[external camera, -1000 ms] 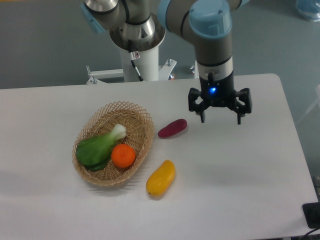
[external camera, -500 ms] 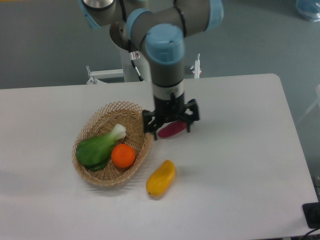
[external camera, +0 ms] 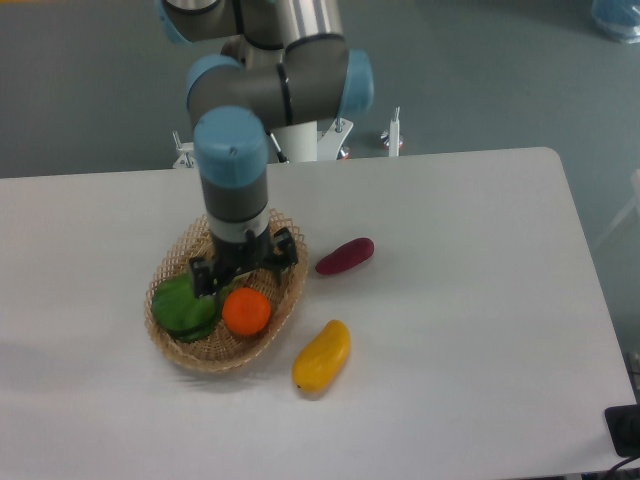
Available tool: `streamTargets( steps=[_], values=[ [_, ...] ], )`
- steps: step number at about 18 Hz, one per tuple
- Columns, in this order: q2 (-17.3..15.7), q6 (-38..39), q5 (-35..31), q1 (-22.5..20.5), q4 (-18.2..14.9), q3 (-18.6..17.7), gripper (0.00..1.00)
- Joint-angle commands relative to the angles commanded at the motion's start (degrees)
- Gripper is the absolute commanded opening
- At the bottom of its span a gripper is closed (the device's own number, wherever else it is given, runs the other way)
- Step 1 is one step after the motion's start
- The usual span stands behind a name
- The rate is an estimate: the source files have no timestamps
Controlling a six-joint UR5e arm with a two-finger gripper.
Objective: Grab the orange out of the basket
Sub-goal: 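Move the open gripper over the basket and lower it toward the orange, then close the gripper around the orange inside the basket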
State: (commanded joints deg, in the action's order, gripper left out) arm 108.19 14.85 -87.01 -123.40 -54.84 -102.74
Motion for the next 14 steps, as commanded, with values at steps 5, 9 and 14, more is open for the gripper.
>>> streamTargets(
  steps=[5, 9, 14],
  values=[
    [0.7, 0.0, -0.2, -0.1, 0.0, 0.2, 1.00],
    [2.0, -0.2, -0.3, -0.4, 0.2, 0.4, 1.00],
    [3.3, -0.2, -2.0, -0.9, 0.3, 0.1, 1.00]
  ],
)
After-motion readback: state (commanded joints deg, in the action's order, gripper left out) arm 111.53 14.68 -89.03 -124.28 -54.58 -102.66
